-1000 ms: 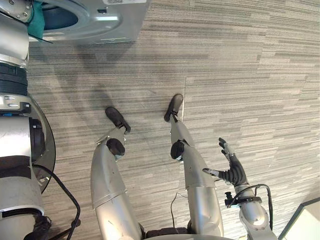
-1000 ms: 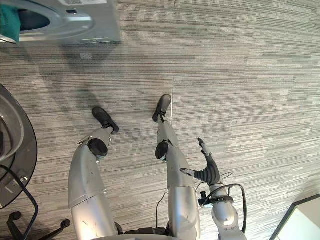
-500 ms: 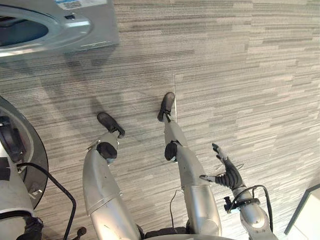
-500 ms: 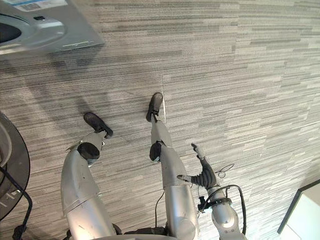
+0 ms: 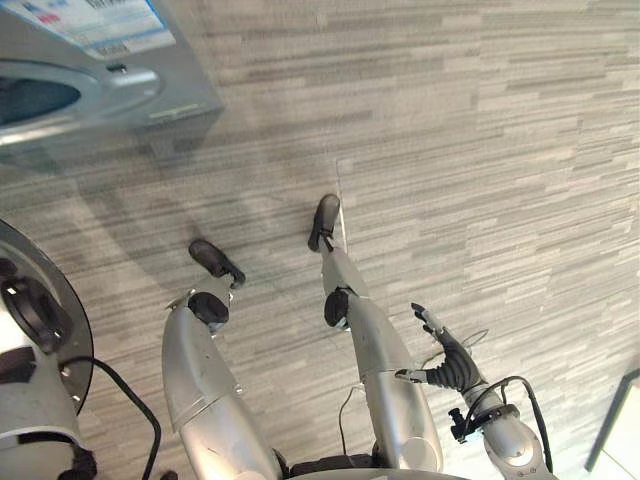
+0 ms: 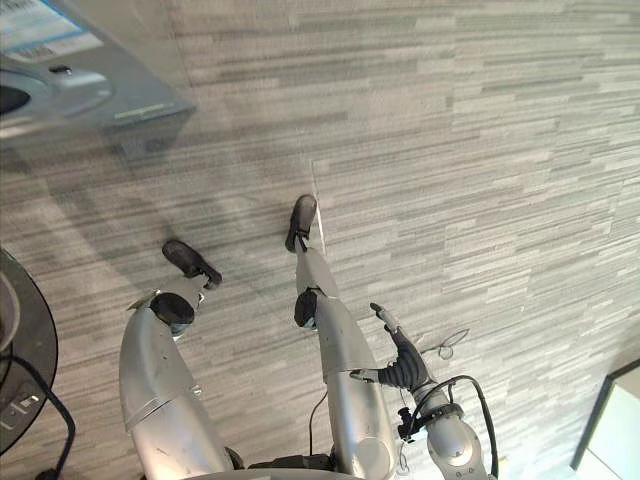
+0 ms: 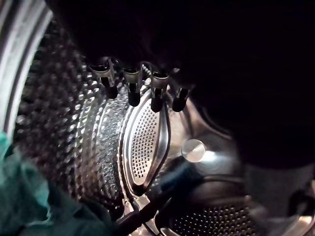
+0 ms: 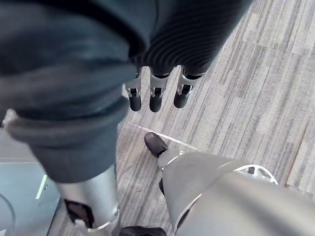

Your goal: Pick up the laundry basket with both hands and put the clothes into the washing machine.

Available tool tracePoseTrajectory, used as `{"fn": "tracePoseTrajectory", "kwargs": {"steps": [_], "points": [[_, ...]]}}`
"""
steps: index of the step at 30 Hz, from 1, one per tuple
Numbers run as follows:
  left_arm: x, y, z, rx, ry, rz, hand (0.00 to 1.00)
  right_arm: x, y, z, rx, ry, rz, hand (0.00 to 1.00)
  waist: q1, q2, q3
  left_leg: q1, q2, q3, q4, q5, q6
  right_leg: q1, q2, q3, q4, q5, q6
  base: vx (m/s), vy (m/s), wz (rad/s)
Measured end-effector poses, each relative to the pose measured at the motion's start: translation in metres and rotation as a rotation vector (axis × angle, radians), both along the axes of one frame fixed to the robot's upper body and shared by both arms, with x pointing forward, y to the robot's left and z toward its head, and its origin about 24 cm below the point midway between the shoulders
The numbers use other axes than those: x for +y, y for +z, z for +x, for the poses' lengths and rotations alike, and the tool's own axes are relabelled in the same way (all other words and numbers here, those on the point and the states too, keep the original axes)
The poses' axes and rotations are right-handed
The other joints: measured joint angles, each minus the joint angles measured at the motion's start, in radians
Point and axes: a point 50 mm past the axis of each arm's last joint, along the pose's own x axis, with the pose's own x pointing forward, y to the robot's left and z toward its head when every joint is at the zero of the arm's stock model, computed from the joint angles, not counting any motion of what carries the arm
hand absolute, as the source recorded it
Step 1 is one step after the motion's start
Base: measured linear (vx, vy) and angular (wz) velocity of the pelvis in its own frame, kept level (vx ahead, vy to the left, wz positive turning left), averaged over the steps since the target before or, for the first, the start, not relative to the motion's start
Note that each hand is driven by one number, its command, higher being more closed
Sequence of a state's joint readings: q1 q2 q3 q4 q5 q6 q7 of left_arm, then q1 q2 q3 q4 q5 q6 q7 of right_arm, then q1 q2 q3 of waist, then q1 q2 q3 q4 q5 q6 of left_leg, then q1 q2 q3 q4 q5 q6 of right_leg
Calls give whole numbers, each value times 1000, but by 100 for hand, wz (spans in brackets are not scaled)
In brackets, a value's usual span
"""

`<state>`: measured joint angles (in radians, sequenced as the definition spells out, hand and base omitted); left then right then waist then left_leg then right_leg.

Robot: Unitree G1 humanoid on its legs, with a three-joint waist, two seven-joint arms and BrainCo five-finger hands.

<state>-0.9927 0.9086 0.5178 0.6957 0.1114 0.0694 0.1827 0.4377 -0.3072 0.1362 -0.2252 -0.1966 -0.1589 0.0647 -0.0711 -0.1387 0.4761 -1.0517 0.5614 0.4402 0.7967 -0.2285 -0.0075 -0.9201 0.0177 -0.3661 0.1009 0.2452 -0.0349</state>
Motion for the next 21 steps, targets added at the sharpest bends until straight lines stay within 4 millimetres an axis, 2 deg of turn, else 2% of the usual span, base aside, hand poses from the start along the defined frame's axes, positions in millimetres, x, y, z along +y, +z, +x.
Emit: {"fn": "tracePoseTrajectory", "kwargs": {"steps": [2, 3, 4, 6, 7, 9, 10, 11, 12, 13, 14, 15, 17, 18, 19, 21], "points": [[9, -67, 4, 51, -56, -167, 0, -2, -11, 0, 38, -6, -6, 0, 2, 0, -31, 55, -5, 16, -31, 0, -5, 31, -1, 5, 6, -28, 12, 19, -17, 3], [8, -107, 6, 92, -92, -262, 0, -4, -16, 2, 57, -11, -12, 0, 10, -1, -41, 90, -9, 23, -46, 4, -12, 51, -4, 6, 20, -39, 2, 41, -31, 11], [5, -127, 7, 102, -122, -326, 0, -5, -18, 5, 59, -15, -16, 0, 16, -1, -41, 111, -13, 25, -53, 6, -17, 63, -6, 6, 29, -43, -4, 64, -37, 17], [-10, -192, 3, 111, -211, -521, 0, -6, -20, 17, 38, -46, -29, 0, 41, 1, -43, 177, -37, 26, -85, 24, -43, 90, -25, 1, 92, -79, -27, 78, -28, 25], [-16, -205, 0, 107, -225, -553, 0, -6, -19, 21, 27, -54, -30, 0, 44, 2, -43, 193, -44, 26, -92, 28, -46, 97, -34, -2, 114, -92, -29, 86, -13, 35], [-60, -244, -15, 89, -352, -590, 0, -5, -18, 31, -2, -94, -34, 0, 66, 8, -44, 278, -65, 24, -102, 33, -49, 139, -74, -18, 222, -165, -45, 131, 12, 46], [-74, -252, -20, 74, -399, -607, 0, -5, -19, 30, 0, -107, -34, 0, 73, 12, -46, 304, -74, 18, -108, 32, -49, 158, -85, -21, 248, -185, -44, 135, 33, 57], [-99, -264, -33, 36, -471, -636, 0, -7, -25, 29, 20, -129, -28, 0, 83, 16, -48, 369, -96, 13, -129, 33, -52, 204, -108, -24, 286, -221, -36, 82, 41, 59], [-121, -276, -49, 8, -518, -680, 0, -11, -33, 26, 60, -152, -38, 0, 87, 36, -68, 416, -116, 7, -151, 30, -57, 247, -125, -29, 297, -248, -21, 70, 48, 60], [-131, -282, -58, -3, -535, -705, 0, -14, -38, 25, 85, -167, -51, 0, 89, 52, -80, 435, -124, 2, -159, 29, -57, 271, -130, -32, 298, -256, -15, 53, 61, 45], [-147, -294, -74, 1, -553, -747, 0, -20, -48, 21, 126, -199, -75, 0, 95, 78, -102, 483, -142, 6, -179, 14, -59, 312, -142, -33, 295, -273, 7, 44, 59, 26], [-153, -300, -83, 10, -556, -771, 0, -22, -53, 19, 147, -211, -82, 0, 97, 90, -111, 510, -152, 9, -191, 11, -60, 333, -147, -28, 292, -280, 13, 55, 84, 15], [-174, -318, -107, 61, -597, -842, 0, -25, -75, 8, 254, -231, -115, 0, 113, 124, -146, 618, -181, 42, -235, 8, -61, 409, -161, -15, 278, -281, 24, 62, 73, -5], [-180, -323, -113, 81, -607, -860, 0, -25, -82, 4, 288, -237, -120, 0, 115, 135, -159, 649, -184, 52, -239, 3, -60, 432, -164, -13, 280, -286, 31, 66, 40, -10], [-186, -328, -117, 101, -630, -877, 0, -22, -89, 1, 320, -246, -109, 0, 115, 141, -163, 692, -188, 57, -243, -4, -65, 467, -170, -16, 290, -297, 35, 56, 0, -3], [-192, -333, -115, 120, -676, -893, 0, -16, -98, -4, 364, -260, -89, 0, 110, 137, -173, 750, -195, 60, -256, -7, -69, 509, -191, -29, 317, -322, 36, 44, -17, 5]]}}
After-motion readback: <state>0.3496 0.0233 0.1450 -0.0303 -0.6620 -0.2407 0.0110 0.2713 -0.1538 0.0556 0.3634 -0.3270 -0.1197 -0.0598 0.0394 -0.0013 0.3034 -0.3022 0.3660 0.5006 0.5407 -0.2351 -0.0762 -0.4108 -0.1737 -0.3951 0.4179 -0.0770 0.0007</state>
